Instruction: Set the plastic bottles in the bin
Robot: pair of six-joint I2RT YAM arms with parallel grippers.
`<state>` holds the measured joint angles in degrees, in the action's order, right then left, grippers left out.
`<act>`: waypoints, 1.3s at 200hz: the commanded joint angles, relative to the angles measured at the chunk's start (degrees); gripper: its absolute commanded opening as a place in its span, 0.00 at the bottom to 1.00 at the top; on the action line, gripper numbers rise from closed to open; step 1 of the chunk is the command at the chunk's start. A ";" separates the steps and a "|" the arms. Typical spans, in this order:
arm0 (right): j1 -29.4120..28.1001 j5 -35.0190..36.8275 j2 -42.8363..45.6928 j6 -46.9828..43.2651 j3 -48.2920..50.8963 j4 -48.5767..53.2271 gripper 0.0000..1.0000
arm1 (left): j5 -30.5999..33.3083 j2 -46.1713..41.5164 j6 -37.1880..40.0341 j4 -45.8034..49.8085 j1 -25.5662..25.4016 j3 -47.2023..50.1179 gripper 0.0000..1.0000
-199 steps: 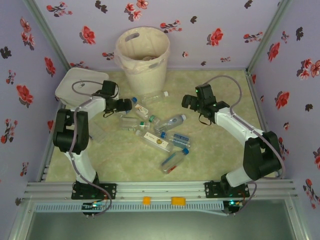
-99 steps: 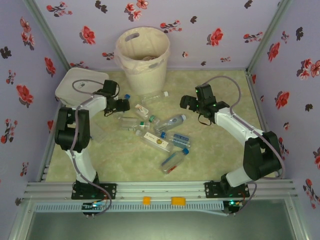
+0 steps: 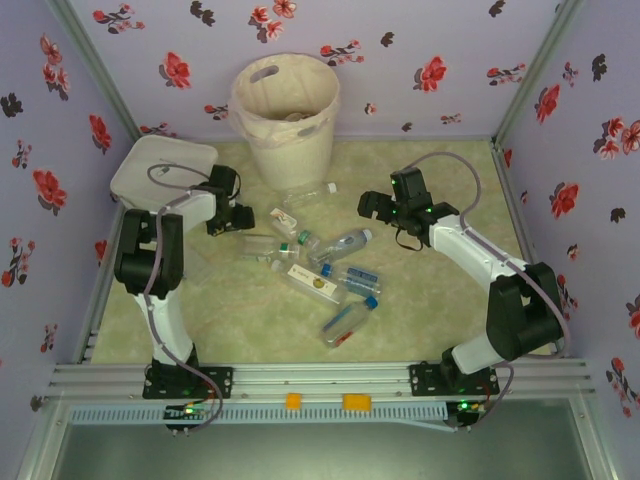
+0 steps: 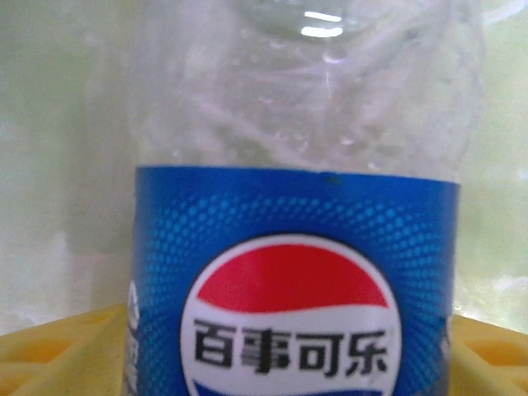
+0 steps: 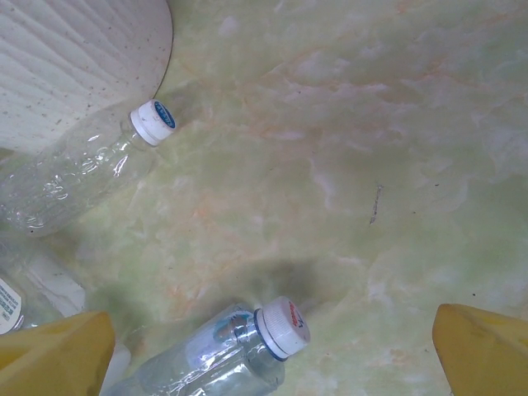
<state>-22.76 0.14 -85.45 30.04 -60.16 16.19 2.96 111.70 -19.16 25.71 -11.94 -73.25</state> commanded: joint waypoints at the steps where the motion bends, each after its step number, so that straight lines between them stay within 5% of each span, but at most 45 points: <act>1: 0.07 -0.16 0.30 -0.72 -1.05 0.06 1.00 | 0.34 1.70 -0.41 1.36 0.17 -1.68 0.71; 28: 0.09 -0.14 0.60 -0.70 -1.00 -0.01 1.00 | 0.21 1.02 -0.09 1.02 0.12 -1.46 0.59; 77: 0.01 -1.17 0.89 -0.44 -0.78 -0.64 1.00 | 0.34 -4.17 -0.48 -1.28 -0.01 1.18 0.54; 169: -0.14 -4.16 2.71 0.17 1.70 -4.65 1.00 | 3.13 -31.28 -2.46 -9.27 -0.02 10.65 0.44; 224: -0.51 -10.87 2.87 2.25 5.83 -12.40 1.00 | -2.65 -43.80 -6.67 -16.41 -0.17 10.75 0.18; 260: -1.34 -14.73 1.89 2.90 6.99 -16.17 1.00 | -7.85 -42.27 -8.57 -25.50 -1.23 6.72 0.15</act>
<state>-23.35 -10.22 -83.24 31.77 -53.89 4.82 -0.25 67.88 -25.30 8.91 -12.12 -63.20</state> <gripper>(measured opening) 0.996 0.620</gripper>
